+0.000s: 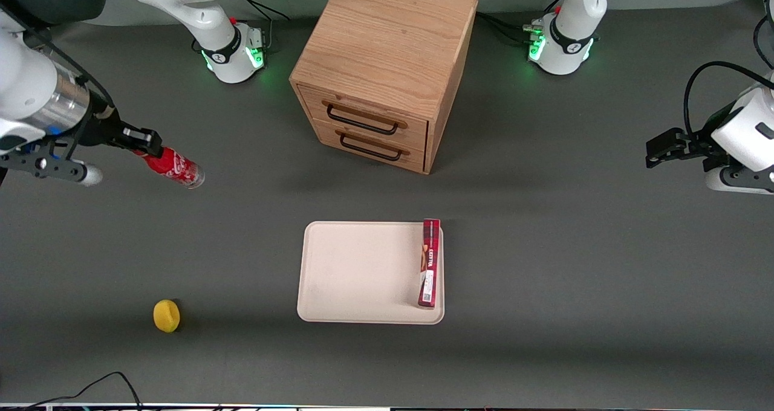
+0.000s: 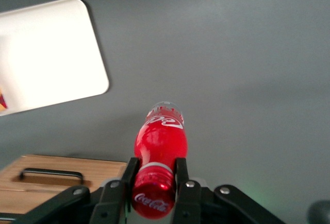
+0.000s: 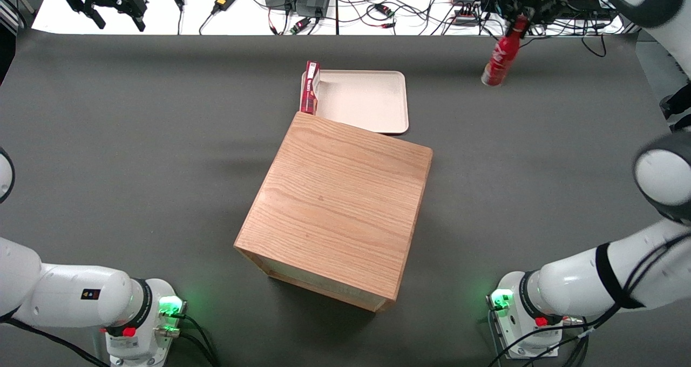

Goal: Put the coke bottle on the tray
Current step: 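Lift the bottle with the right gripper and carry it toward the tray, then set the bottle upright on the tray and open the right gripper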

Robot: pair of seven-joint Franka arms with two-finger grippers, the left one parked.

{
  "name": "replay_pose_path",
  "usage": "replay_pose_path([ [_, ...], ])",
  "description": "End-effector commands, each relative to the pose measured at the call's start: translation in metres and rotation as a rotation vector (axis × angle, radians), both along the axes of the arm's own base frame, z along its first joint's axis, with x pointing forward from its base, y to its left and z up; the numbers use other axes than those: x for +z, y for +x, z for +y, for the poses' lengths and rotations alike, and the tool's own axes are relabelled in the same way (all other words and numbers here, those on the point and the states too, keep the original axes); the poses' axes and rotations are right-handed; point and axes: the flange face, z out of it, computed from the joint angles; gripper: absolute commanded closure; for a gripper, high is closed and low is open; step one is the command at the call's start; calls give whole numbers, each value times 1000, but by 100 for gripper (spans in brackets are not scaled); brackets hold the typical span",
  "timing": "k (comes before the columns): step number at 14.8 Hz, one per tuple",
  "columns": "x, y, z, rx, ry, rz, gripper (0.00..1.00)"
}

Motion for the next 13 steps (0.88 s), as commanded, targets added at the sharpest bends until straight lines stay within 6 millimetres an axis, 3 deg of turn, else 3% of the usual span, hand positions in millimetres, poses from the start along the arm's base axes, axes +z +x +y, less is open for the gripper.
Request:
replay_pose_path([
  [1,-41,60,58,-155,32,47,100],
  [3,-72,81,93,-267,46,-4,100],
  [7,-160,114,157,-401,37,-104,100],
  [9,-212,129,175,-471,33,-153,100],
  [11,-254,139,181,-486,17,-181,100],
  [13,-279,142,188,-486,10,-202,100],
])
